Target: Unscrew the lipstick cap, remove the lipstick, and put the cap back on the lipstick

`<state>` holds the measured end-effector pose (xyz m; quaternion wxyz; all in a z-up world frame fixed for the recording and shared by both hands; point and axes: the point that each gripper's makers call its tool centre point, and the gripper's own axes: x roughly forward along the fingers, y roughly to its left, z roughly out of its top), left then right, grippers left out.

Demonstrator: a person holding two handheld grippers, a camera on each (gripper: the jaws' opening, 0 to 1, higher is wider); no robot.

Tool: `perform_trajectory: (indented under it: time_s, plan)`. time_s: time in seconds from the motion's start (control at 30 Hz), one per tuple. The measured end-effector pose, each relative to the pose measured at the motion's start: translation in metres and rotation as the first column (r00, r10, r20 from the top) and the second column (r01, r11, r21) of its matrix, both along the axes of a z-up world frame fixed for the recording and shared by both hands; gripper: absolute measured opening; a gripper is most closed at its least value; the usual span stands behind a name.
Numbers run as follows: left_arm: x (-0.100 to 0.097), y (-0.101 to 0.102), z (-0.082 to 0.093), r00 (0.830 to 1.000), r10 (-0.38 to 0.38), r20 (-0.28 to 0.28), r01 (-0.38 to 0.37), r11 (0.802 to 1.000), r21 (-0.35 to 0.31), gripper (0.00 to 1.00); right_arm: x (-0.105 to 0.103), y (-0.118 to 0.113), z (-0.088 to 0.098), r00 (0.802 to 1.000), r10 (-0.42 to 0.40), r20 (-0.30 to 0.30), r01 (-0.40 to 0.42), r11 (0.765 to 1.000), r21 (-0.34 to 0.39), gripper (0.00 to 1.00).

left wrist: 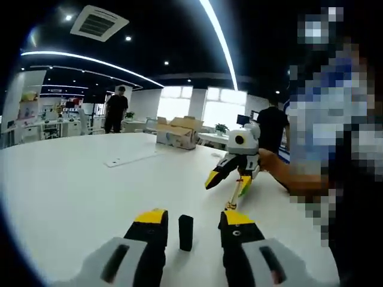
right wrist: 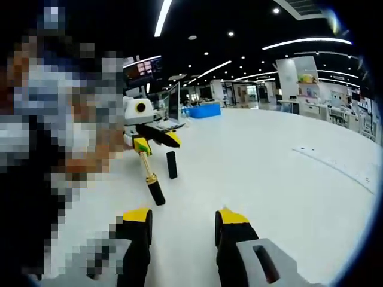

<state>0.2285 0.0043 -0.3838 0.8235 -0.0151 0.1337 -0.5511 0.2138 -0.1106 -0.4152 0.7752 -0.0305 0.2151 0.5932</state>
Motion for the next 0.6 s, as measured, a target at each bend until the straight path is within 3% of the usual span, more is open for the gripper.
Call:
perform_trajectory:
  time_s: [0.17, 0.3, 0.6]
  plan:
    - [0.004, 0.003, -0.009, 0.999, 0.028, -0.018, -0.027, 0.999, 0.025, 0.33, 0.0, 0.0, 0.0, 1.0, 0.002, 0.006, -0.002, 1.0, -0.01, 0.41]
    - [0.005, 0.003, -0.008, 0.999, 0.027, -0.023, -0.027, 1.0, 0.009, 0.3, 0.0, 0.0, 0.0, 1.0, 0.003, 0.014, -0.003, 1.0, -0.016, 0.41]
    - [0.005, -0.003, -0.016, 1.0, 0.024, -0.004, -0.024, 0.999, 0.032, 0.28, -0.001, 0.002, -0.001, 1.0, 0.011, 0.027, -0.01, 0.999, -0.034, 0.4]
